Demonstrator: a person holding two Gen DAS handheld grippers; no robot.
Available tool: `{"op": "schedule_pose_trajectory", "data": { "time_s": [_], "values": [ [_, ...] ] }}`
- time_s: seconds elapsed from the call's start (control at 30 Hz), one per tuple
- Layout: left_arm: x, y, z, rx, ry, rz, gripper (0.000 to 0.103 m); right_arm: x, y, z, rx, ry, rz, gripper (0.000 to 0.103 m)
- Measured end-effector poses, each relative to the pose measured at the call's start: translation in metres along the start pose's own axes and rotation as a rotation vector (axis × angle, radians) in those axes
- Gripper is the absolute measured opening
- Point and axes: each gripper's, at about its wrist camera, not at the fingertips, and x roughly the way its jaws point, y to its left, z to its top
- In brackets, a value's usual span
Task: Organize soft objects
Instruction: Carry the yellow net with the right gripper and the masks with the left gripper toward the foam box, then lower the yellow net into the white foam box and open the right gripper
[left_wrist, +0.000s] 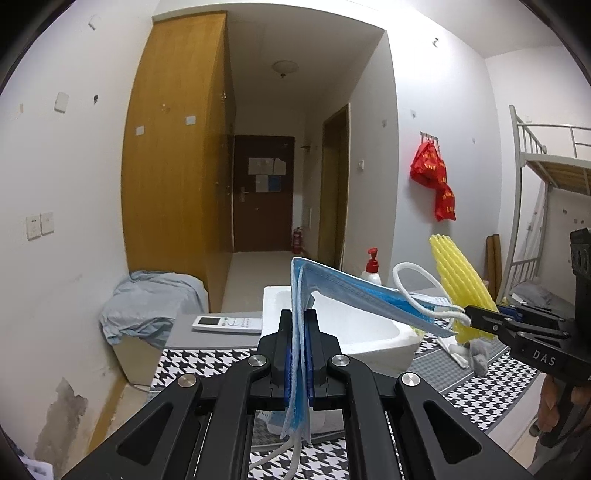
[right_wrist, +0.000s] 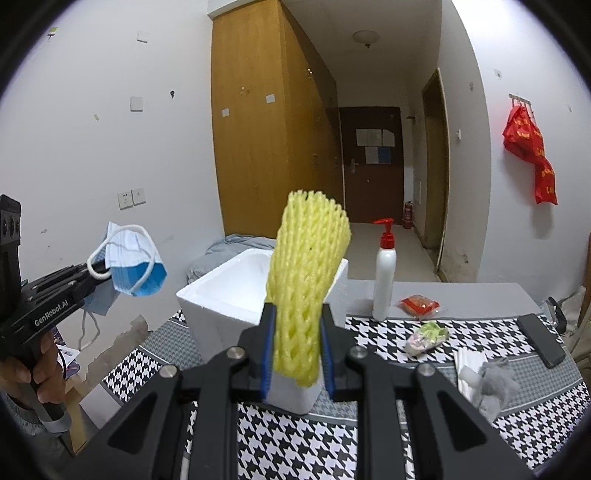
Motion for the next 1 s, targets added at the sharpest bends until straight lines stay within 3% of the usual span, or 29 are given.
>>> {"op": "schedule_pose_trajectory", "data": {
  "time_s": [1.0],
  "values": [
    [0.026,0.040,0.001,-0.033,0.031,0.080,0.006,0.086,0.025,0.030,-0.038,0.102,0.098,0.026]
  ]
}}
